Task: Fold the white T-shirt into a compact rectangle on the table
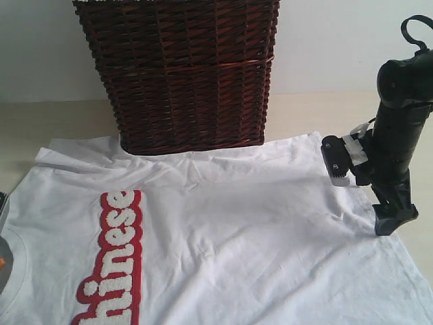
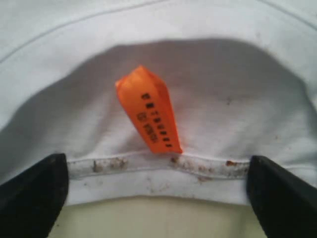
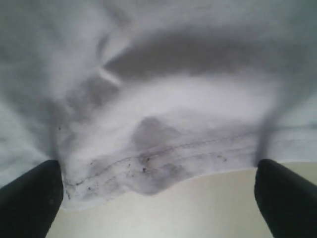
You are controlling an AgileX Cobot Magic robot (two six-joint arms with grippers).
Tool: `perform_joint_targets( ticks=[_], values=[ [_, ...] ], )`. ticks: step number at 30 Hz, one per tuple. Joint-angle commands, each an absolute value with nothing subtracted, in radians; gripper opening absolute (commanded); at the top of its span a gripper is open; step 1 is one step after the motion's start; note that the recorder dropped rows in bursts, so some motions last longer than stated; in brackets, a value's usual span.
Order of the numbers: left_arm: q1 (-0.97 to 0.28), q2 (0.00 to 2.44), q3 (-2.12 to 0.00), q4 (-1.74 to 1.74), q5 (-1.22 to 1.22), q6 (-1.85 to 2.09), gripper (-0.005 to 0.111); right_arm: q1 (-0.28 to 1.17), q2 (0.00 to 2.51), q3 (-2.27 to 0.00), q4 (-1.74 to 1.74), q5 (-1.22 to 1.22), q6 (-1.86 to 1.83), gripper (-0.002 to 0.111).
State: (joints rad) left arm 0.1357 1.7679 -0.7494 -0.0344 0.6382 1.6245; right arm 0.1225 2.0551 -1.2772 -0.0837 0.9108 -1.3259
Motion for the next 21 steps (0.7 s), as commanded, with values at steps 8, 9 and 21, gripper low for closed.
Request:
perform_joint_targets(
  ticks=[8, 9, 21],
  values=[
    [0.14, 1.792, -0.745, 0.021, 0.542, 1.643, 0.093, 0.122, 2.096, -1.283, -0.083, 0.895, -1.363, 0.105],
    [0.14, 1.792, -0.745, 0.021, 0.542, 1.643, 0.093, 0.122, 2.097, -1.283, -0.083, 0.895, -1.363, 0.105],
    [0.14, 1.792, -0.745, 0.021, 0.542, 1.643, 0.093, 0.122, 2.099, -1.283, -0.079, 0.905, -1.358, 0.105]
  ],
)
